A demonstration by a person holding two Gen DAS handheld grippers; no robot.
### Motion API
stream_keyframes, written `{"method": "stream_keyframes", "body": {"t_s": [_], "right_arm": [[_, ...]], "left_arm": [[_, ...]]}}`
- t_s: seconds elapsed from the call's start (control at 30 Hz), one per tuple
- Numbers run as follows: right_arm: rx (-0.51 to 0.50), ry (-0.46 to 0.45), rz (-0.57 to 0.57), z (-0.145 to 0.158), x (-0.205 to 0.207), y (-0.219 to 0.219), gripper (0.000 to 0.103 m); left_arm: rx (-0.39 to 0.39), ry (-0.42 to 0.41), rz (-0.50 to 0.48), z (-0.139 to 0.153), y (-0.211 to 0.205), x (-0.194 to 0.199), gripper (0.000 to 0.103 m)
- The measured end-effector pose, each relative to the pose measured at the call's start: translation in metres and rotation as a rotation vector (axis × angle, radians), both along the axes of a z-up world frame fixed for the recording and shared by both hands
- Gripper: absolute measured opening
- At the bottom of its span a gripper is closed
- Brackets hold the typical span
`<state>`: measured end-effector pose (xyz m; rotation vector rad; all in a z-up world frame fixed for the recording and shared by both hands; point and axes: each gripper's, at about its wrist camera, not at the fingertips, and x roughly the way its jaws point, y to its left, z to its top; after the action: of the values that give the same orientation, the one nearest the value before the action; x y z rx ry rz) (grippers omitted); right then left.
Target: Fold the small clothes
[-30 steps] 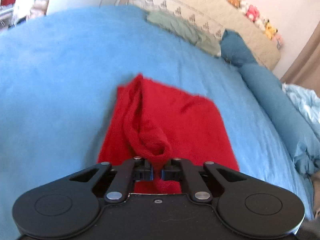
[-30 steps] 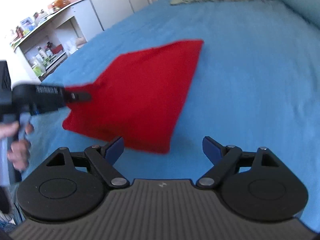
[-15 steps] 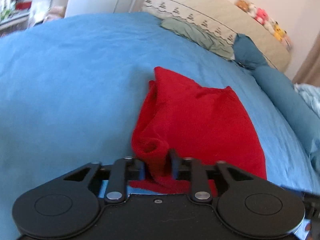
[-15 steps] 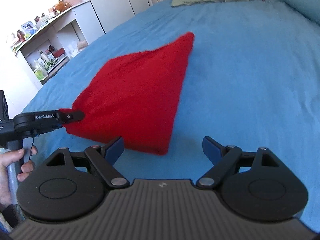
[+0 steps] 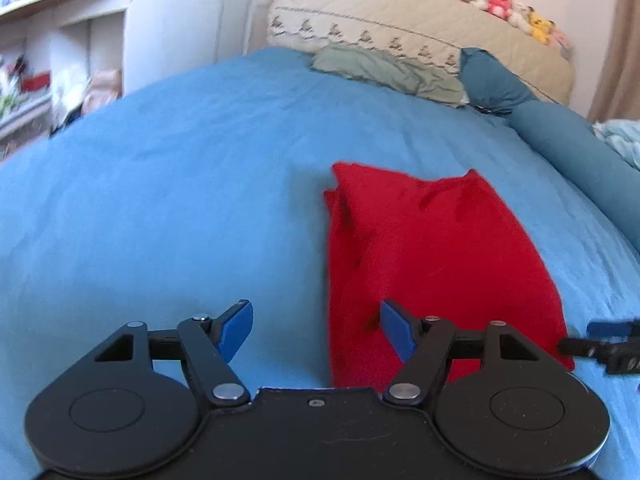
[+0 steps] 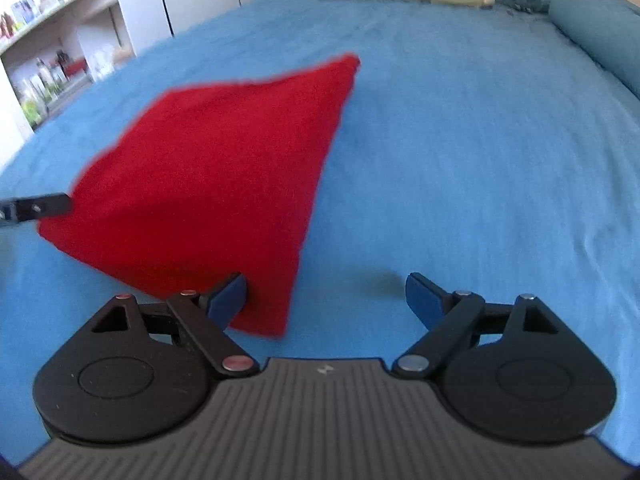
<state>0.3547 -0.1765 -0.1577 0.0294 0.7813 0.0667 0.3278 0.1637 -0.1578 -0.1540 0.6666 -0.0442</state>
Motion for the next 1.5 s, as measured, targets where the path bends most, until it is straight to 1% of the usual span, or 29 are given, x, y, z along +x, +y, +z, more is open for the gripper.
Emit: {"method": "stream_keyframes", "body": {"t_s": [0.07,0.1,0.13,0.17,0.2,0.27,0.33,0.43,0.5,0.57,0.6,0.63,0.67,0.7,0.73,0.77,0.8,0.83,0.9,1.03,1.13,1.23,1.3,1.37,1.47,1.5], "right_arm": [[0.060,-0.034,-0.001,0.014,0.008,0.000,0.103],[0.093,-0.032,-0.005,0.018,0.016,-0.001,0.103],[0.132,-0.019,-0.010,0.022,0.027,-0.002,0.103],[0.159,-0.008,-0.016,0.024,0.034,-0.003,0.103],[0.189,0.002,-0.019,0.025,0.043,-0.004,0.103],[0.241,0.025,-0.019,0.025,0.059,-0.010,0.103],[0.281,0.059,-0.013,0.023,0.076,-0.014,0.103],[0.341,0.106,-0.007,0.017,0.097,-0.022,0.102],[0.386,0.126,-0.016,0.010,0.109,-0.027,0.102],[0.431,0.142,-0.015,0.004,0.119,-0.031,0.100],[0.448,0.148,-0.011,0.000,0.122,-0.032,0.094],[0.460,0.155,-0.002,-0.003,0.124,-0.032,0.085],[0.464,0.156,0.006,-0.006,0.127,-0.030,0.078],[0.464,0.154,0.010,-0.008,0.128,-0.028,0.072],[0.459,0.143,0.008,-0.008,0.128,-0.026,0.061],[0.453,0.128,0.009,-0.008,0.127,-0.025,0.053],[0.448,0.112,0.008,-0.006,0.125,-0.023,0.045],[0.448,0.097,0.006,-0.003,0.123,-0.023,0.041],[0.440,0.068,0.010,0.005,0.115,-0.025,0.039],[0.410,0.028,0.030,0.036,0.087,-0.026,0.038],[0.396,0.008,0.038,0.064,0.050,-0.038,0.038],[0.399,0.006,0.040,0.086,0.006,-0.058,0.038],[0.401,0.023,0.032,0.092,-0.024,-0.072,0.039],[0.394,0.040,0.023,0.093,-0.052,-0.087,0.039],[0.391,0.072,-0.019,0.081,-0.082,-0.106,0.040],[0.389,0.084,-0.046,0.076,-0.089,-0.111,0.045]], "left_arm": [[-0.008,-0.001,-0.045,0.006,0.000,0.011,0.078],[-0.025,0.013,-0.067,0.007,-0.001,0.022,0.082],[-0.053,0.041,-0.091,0.008,-0.001,0.034,0.092],[-0.079,0.071,-0.114,0.007,-0.001,0.046,0.093],[-0.100,0.096,-0.138,0.006,-0.001,0.058,0.093],[-0.121,0.119,-0.172,0.004,0.000,0.077,0.093],[-0.145,0.139,-0.173,0.003,0.004,0.096,0.093],[-0.230,0.210,-0.208,-0.006,0.011,0.126,0.093],[-0.277,0.267,-0.224,-0.014,0.015,0.140,0.090],[-0.312,0.282,-0.217,-0.017,0.020,0.147,0.079],[-0.335,0.283,-0.215,-0.019,0.023,0.149,0.075],[-0.362,0.287,-0.216,-0.021,0.025,0.149,0.062],[-0.398,0.299,-0.225,-0.024,0.026,0.149,0.050],[-0.406,0.305,-0.226,-0.025,0.026,0.148,0.047],[-0.390,0.299,-0.224,-0.024,0.024,0.147,0.040],[-0.377,0.293,-0.220,-0.022,0.021,0.145,0.034],[-0.376,0.290,-0.210,-0.019,0.020,0.143,0.032],[-0.378,0.284,-0.199,-0.015,0.020,0.141,0.028],[-0.356,0.258,-0.202,-0.002,0.014,0.134,0.026],[-0.343,0.235,-0.228,0.026,-0.008,0.113,0.024],[-0.320,0.228,-0.262,0.045,-0.032,0.085,0.024],[-0.345,0.222,-0.280,0.058,-0.057,0.048,0.024],[-0.361,0.240,-0.283,0.060,-0.077,0.022,0.024],[-0.346,0.250,-0.288,0.057,-0.097,-0.002,0.024],[-0.332,0.269,-0.285,0.042,-0.125,-0.028,0.024],[-0.324,0.283,-0.282,0.037,-0.134,-0.028,0.025]]}}
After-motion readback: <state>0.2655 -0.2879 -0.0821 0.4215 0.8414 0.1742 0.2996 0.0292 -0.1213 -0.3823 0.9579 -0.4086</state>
